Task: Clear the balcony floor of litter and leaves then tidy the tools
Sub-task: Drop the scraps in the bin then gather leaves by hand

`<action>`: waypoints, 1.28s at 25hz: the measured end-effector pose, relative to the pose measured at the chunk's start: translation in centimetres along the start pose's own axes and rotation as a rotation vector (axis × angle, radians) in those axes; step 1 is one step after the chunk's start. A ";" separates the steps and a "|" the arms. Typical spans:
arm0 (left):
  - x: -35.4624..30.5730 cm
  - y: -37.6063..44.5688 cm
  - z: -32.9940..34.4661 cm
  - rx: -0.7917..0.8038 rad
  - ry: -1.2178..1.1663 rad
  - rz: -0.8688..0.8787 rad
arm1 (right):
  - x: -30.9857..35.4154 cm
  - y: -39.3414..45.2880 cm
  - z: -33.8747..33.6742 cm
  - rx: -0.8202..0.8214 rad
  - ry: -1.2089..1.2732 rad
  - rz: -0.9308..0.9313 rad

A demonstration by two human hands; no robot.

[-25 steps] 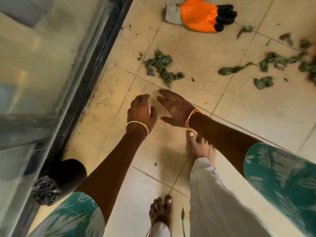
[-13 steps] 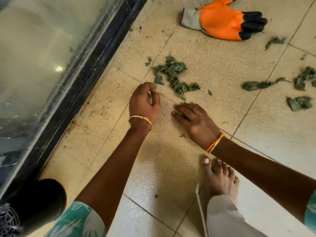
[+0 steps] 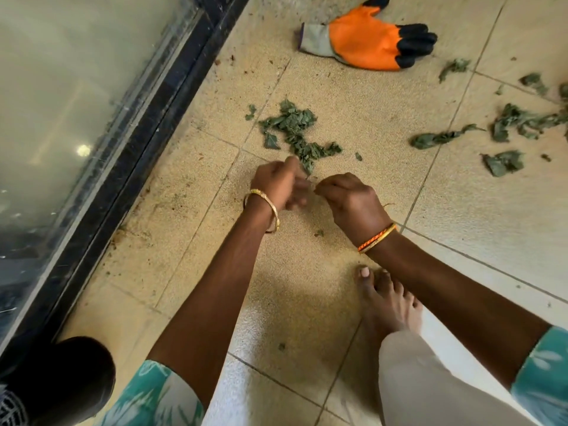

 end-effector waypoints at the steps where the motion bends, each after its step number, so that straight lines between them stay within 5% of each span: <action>1: 0.9 -0.5 0.7 0.078 -0.028 -0.082 | 0.4 0.6 -0.7 -0.081 0.047 0.037; 3: 2.3 -1.4 1.7 0.240 -0.166 -0.234 | 1.7 1.8 -1.2 -0.169 0.131 0.096; 5: 3.1 -1.8 2.3 0.372 -0.411 -0.318 | 3.2 2.7 -0.6 -0.090 0.167 0.111; 7: 3.1 -1.4 1.8 0.376 -0.582 -0.326 | 3.9 3.1 -0.3 -0.055 0.161 0.089; 10: 3.1 -0.1 -0.7 0.208 -0.556 -0.310 | 1.4 4.4 -0.6 -0.104 0.098 0.187; 14: 2.7 0.9 -3.4 0.070 -0.505 -0.277 | -2.2 4.4 3.6 0.282 -0.090 0.327; 18: 2.4 0.9 -3.4 0.067 -0.453 -0.247 | -0.9 2.8 4.4 0.132 -0.156 0.119; 24: 2.4 -0.3 -2.3 0.157 -0.378 -0.238 | 0.1 3.4 0.0 -0.189 0.096 0.188; 29: 2.3 -1.0 -0.5 0.248 -0.455 -0.225 | 3.6 3.8 1.3 -0.037 0.204 0.210; 32: 3.0 -0.4 -0.7 0.157 -0.471 -0.232 | 4.6 3.8 1.8 0.057 0.239 0.168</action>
Point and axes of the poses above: each hand's wrist, its own y-axis towards the middle knuckle, its own z-axis out of the palm, x = y × z, the point moved 6 cm from there along y, towards the middle knuckle, and after that the axes turned 15 degrees about -z, right-handed, at the moved point
